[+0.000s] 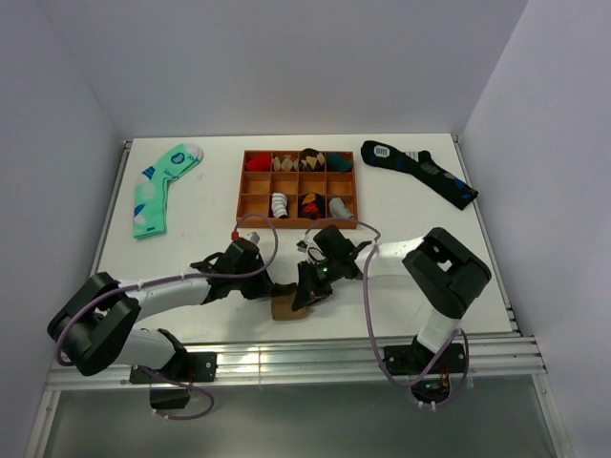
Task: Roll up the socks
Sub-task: Roll the sock at the center of the board.
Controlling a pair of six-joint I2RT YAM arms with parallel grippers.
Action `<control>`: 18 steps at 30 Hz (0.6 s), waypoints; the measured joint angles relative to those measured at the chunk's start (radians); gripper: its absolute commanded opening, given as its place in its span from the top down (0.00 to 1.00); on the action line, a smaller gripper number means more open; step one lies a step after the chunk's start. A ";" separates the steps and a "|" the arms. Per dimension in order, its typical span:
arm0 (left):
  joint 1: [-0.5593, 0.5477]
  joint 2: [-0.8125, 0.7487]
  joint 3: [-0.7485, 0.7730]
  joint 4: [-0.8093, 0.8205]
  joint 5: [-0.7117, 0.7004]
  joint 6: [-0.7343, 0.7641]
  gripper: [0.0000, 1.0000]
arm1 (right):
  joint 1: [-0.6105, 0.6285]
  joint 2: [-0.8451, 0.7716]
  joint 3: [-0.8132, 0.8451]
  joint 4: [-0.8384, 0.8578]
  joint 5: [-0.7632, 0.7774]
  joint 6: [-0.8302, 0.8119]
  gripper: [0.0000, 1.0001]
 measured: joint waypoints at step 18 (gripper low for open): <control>-0.237 -0.379 -0.263 0.209 -0.396 -0.034 0.38 | -0.048 0.146 0.217 -0.517 -0.083 -0.155 1.00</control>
